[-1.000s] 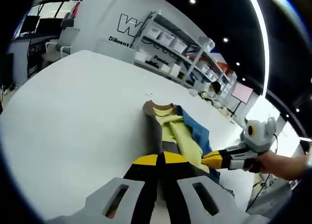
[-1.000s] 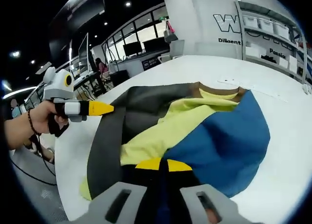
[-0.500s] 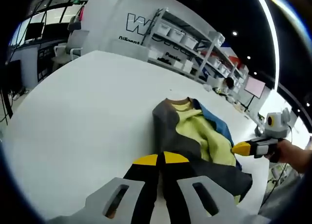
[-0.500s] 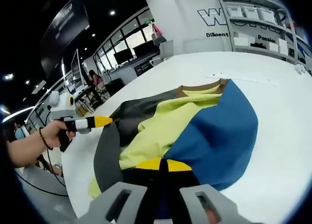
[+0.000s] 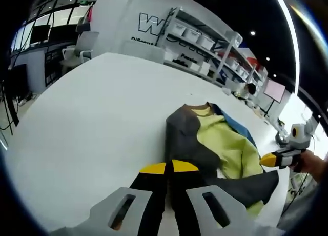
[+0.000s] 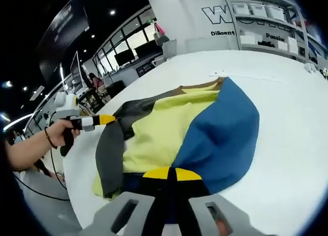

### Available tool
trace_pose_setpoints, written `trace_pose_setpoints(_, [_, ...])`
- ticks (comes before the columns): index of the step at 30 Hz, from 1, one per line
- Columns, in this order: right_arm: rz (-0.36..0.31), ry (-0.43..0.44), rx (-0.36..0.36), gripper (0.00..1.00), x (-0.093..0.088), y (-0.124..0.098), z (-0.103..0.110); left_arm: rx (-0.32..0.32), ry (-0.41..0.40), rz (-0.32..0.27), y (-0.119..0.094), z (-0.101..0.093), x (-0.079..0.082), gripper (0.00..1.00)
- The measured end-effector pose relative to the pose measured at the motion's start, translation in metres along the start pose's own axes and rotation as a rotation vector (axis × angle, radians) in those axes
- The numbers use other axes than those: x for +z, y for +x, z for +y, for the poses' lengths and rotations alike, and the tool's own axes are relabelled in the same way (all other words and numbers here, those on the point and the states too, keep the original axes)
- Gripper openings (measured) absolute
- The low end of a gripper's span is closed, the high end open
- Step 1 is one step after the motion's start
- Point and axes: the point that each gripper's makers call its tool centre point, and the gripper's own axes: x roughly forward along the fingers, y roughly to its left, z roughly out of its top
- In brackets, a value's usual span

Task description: Fold the garment on the visible template until the final outline fits inside the template.

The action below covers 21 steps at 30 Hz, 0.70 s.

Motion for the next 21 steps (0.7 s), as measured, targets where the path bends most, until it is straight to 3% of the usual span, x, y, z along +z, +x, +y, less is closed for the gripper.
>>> trace_pose_setpoints(11, [0.040,-0.025,-0.021,0.00,-0.008,-0.010,-0.011,0.049,0.030,-0.001,0.002,0.013,0.005,0.00])
trace_pose_setpoints(14, [0.094,-0.159,-0.044,0.00,-0.017,-0.011,-0.017,0.076,0.087,0.012,0.008,0.019,0.011,0.00])
trace_pose_setpoints(15, [0.136,-0.188,-0.090,0.00,-0.027,-0.015,-0.028,0.108,0.081,-0.005,0.008,0.024,0.017,0.00])
trace_pose_setpoints(21, [0.140,-0.148,-0.100,0.00,-0.033,-0.028,-0.041,0.153,0.095,0.005,0.008,0.038,0.018,0.00])
